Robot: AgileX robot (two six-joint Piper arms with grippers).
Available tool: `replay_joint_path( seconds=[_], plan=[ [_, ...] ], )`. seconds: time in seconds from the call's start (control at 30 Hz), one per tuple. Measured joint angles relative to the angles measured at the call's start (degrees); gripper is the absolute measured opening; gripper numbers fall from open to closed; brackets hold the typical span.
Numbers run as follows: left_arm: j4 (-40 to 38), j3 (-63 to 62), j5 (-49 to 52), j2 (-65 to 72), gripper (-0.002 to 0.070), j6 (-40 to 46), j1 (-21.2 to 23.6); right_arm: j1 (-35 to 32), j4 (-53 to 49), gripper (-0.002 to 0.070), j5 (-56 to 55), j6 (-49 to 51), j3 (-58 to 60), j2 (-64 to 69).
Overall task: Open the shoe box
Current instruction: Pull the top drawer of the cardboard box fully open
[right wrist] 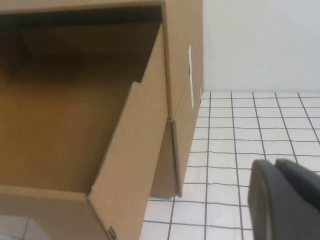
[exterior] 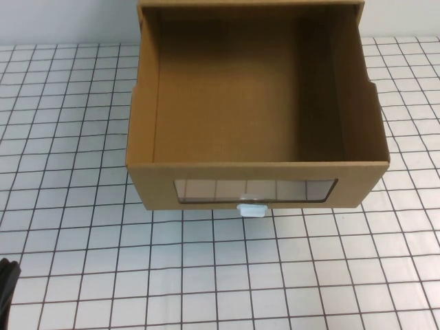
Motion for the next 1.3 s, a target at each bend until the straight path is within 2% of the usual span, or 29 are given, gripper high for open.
replay_joint_path(
  seconds=[0.7, 0.8, 1.03, 1.2, 1.3],
  plan=[
    [0.0, 0.0, 0.6, 0.0, -0.0004, 0.0, 0.0, 0.0, 0.0, -0.0013, 0.0, 0.0, 0.0, 0.0],
    [0.0, 0.0, 0.6, 0.0, -0.0004, 0.0, 0.0, -2.0, -0.9, -0.0013, 0.0, 0.0, 1.1, -1.1],
    [0.0, 0.0, 0.7, 0.0, -0.0004, 0.0, 0.0, -13.2, -2.5, -0.0013, -0.2, 0.0, 12.5, -14.1],
    [0.0, 0.0, 0.7, 0.0, -0.0004, 0.0, 0.0, -15.5, -2.7, -0.0013, -0.2, 0.0, 21.8, -27.0],
    [0.0, 0.0, 0.7, 0.0, -0.0004, 0.0, 0.0, -15.5, -2.7, -0.0013, 3.0, 0.0, 23.5, -34.4]
  ],
)
